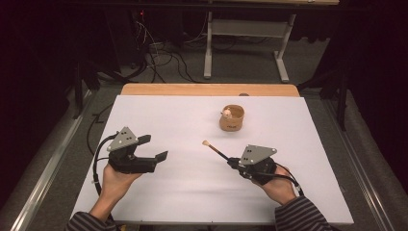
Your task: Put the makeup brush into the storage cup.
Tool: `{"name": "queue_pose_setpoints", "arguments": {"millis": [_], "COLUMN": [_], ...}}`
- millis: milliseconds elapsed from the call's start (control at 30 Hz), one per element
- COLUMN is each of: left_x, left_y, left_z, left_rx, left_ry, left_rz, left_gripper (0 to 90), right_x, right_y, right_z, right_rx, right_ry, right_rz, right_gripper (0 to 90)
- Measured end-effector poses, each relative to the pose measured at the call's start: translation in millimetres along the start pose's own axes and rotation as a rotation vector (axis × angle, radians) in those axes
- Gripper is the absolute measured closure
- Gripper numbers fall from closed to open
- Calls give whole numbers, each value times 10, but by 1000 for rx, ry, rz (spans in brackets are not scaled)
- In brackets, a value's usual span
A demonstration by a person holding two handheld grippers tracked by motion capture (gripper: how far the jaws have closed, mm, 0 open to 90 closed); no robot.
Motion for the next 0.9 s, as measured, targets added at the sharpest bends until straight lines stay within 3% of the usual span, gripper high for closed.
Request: {"name": "queue_pose_setpoints", "arguments": {"millis": [300, 433, 633, 900], "left_x": [123, 195, 335, 426], "left_y": [17, 11, -88, -119], "left_z": [68, 78, 144, 149], "left_rx": [-40, -60, -78, -91], "left_ry": [65, 64, 108, 94], "left_rz": [-37, -37, -43, -60], "left_gripper": [188, 195, 200, 203], "right_x": [9, 13, 31, 81], "right_y": [56, 119, 162, 215], "right_z": [-91, -93, -160, -237], "right_rx": [-22, -22, -35, -26], "right_ry": [-58, -73, -105, -155], "right_rz": [-20, -31, -30, -72], "right_gripper": [867, 867, 866, 866]}}
Point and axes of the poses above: each handheld gripper's, and its own axes: y roughly backward along the jaws, x roughly out of its underside, z roughly to its left, the point moved 1 cm from there along -y, roughly forward along the jaws, and after that the axes turned 6 degrees about -y, right-handed, at the moved point
